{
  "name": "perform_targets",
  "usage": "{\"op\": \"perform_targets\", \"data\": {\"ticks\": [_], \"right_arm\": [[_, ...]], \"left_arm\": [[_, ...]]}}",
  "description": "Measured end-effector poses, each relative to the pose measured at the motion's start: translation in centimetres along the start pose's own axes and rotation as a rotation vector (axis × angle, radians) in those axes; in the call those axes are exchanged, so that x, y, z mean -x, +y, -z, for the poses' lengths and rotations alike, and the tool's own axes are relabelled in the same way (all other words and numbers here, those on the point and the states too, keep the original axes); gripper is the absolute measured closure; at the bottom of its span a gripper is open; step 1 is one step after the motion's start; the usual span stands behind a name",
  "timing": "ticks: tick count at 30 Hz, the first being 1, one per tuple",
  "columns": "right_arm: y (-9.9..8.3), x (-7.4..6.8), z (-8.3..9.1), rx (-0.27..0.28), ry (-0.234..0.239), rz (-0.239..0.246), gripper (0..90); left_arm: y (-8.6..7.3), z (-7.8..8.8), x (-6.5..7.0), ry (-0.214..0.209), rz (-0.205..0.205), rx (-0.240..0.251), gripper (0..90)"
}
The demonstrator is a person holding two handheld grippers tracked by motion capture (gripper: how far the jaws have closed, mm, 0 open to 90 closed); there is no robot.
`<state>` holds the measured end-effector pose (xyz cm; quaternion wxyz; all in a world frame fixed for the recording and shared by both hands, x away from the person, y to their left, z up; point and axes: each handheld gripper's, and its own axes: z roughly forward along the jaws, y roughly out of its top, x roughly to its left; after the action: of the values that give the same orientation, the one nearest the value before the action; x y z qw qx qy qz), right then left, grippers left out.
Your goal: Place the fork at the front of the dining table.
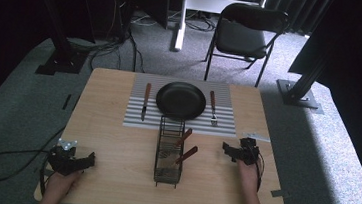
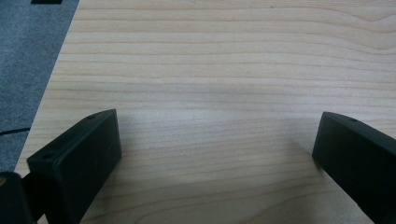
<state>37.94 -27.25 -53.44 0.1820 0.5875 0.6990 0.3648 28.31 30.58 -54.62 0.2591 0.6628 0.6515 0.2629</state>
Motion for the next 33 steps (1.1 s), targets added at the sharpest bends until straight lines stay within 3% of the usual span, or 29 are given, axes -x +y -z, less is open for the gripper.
{"op": "perform_targets", "data": {"ticks": [10,15,20,33], "right_arm": [[-2.2,1.2,2.4,0.024,-0.065,0.020,12.8],[-3.5,1.5,3.4,0.022,-0.072,0.037,12.8],[-4.7,1.5,4.2,0.010,-0.114,0.101,12.8],[-7.2,1.6,7.0,0.056,-0.081,0.093,12.5]], "left_arm": [[0.0,0.0,0.0,0.000,0.000,0.000,1.0],[0.0,0.0,0.0,0.000,0.000,0.000,1.0],[0.0,0.0,0.0,0.000,0.000,0.000,1.0],[0.0,0.0,0.0,0.000,0.002,-0.001,1.0]]}}
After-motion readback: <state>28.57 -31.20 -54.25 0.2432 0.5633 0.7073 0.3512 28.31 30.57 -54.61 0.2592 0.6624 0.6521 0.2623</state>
